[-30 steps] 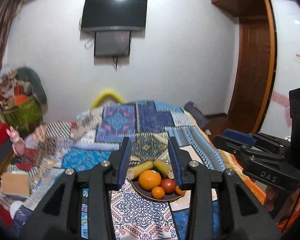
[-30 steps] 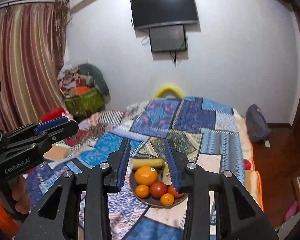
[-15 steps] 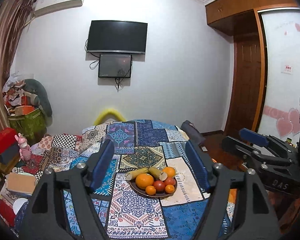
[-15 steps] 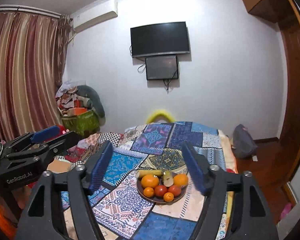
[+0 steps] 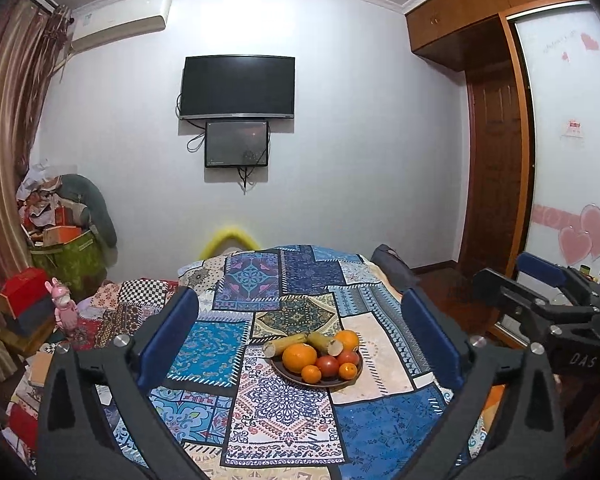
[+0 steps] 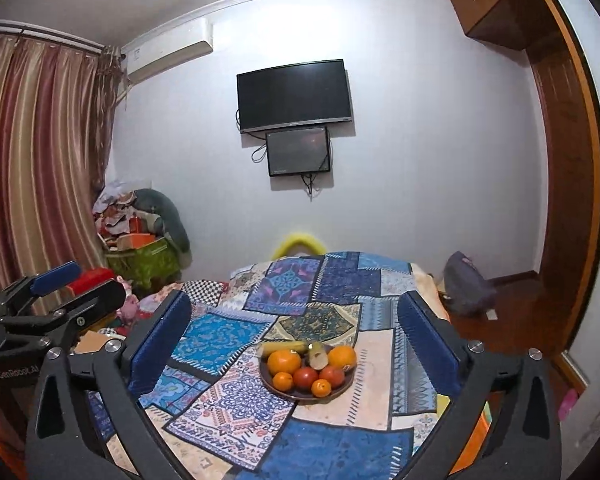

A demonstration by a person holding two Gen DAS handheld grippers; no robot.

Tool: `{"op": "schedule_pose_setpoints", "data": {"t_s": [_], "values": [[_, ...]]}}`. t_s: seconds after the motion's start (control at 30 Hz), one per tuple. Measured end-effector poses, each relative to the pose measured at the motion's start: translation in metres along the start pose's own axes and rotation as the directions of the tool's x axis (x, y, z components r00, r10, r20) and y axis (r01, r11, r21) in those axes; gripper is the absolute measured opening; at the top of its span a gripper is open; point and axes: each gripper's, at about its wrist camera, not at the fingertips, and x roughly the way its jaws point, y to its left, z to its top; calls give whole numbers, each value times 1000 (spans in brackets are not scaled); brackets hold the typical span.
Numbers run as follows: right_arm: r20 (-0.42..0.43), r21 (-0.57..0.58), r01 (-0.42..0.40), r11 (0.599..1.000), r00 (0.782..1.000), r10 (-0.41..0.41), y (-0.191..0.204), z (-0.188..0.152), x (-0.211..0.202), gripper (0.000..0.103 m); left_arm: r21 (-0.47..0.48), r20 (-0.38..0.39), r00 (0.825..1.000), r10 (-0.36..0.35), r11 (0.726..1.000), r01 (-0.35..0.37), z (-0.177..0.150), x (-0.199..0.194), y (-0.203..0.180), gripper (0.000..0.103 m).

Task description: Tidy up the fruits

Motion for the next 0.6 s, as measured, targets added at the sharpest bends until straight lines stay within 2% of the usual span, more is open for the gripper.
{"op": "schedule_pose_setpoints", "data": {"t_s": [0.6], "values": [[4,-29,6,1000,1000,-6,4,-6,-6,103,-19,-7,1000,1,1000,-1,-6,0,0,103]]}}
